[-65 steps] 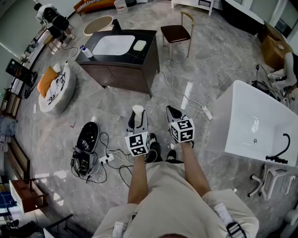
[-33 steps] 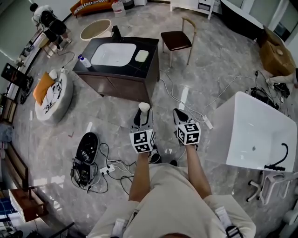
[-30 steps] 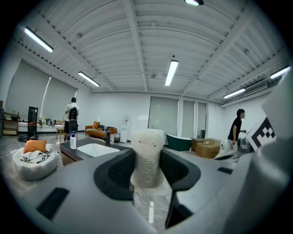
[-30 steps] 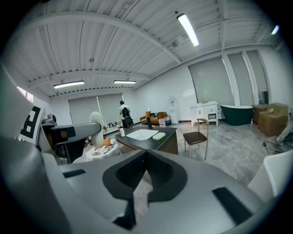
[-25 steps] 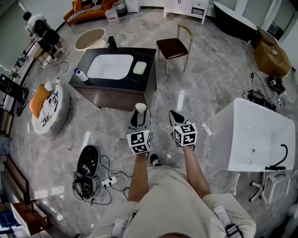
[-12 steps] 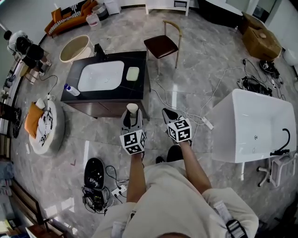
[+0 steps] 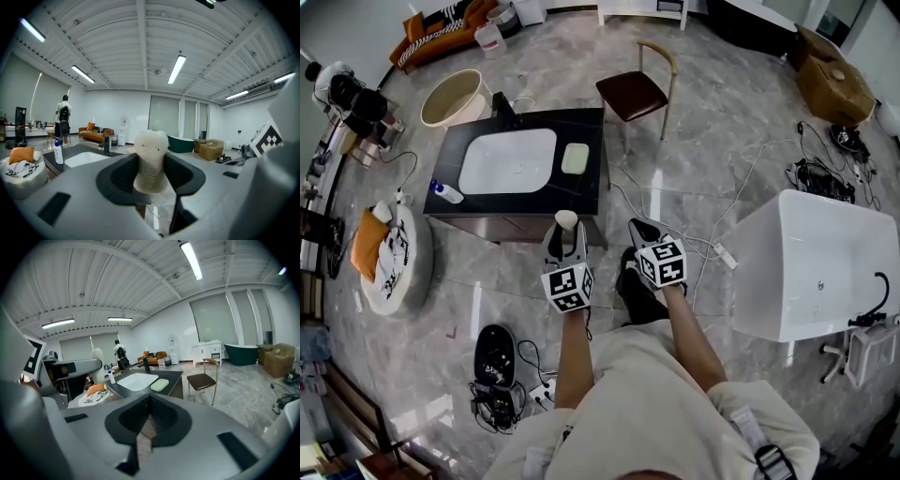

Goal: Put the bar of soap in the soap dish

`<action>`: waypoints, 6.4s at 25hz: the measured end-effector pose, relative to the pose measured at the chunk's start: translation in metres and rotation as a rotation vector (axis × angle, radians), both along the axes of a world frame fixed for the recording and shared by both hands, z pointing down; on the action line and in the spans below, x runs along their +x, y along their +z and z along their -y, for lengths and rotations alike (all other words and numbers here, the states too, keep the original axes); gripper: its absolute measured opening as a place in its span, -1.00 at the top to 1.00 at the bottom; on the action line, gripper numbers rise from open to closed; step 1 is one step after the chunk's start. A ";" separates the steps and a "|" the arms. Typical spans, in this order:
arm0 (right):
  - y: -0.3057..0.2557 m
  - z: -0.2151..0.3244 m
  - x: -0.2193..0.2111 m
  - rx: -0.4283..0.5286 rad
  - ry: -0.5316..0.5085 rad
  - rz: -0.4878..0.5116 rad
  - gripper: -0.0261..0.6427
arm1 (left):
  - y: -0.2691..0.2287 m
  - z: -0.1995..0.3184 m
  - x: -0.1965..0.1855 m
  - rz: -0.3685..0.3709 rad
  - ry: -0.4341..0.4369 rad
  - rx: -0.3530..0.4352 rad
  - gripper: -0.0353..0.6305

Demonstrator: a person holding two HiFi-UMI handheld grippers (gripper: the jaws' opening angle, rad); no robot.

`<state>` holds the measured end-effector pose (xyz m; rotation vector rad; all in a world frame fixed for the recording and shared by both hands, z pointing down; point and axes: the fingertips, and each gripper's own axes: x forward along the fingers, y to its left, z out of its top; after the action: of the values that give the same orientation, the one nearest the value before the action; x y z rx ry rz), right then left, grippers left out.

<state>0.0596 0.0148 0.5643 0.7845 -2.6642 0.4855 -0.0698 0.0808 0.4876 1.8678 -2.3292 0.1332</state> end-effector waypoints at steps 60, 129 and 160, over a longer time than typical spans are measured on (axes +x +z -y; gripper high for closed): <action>0.040 0.234 -0.160 -0.230 0.147 0.009 0.91 | 0.067 0.255 -0.154 -0.101 0.142 -0.270 0.35; 0.065 0.205 -0.104 -0.284 0.290 -0.094 0.91 | 0.209 0.225 -0.102 -0.189 0.171 -0.633 0.35; 0.073 0.174 -0.135 -0.274 0.314 -0.096 0.91 | 0.136 0.218 -0.137 -0.109 0.381 -0.425 0.39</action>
<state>-0.0758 -0.1591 0.6375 1.1106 -2.3273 0.8467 -0.2070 -0.1367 0.6234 1.9991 -1.6828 0.5106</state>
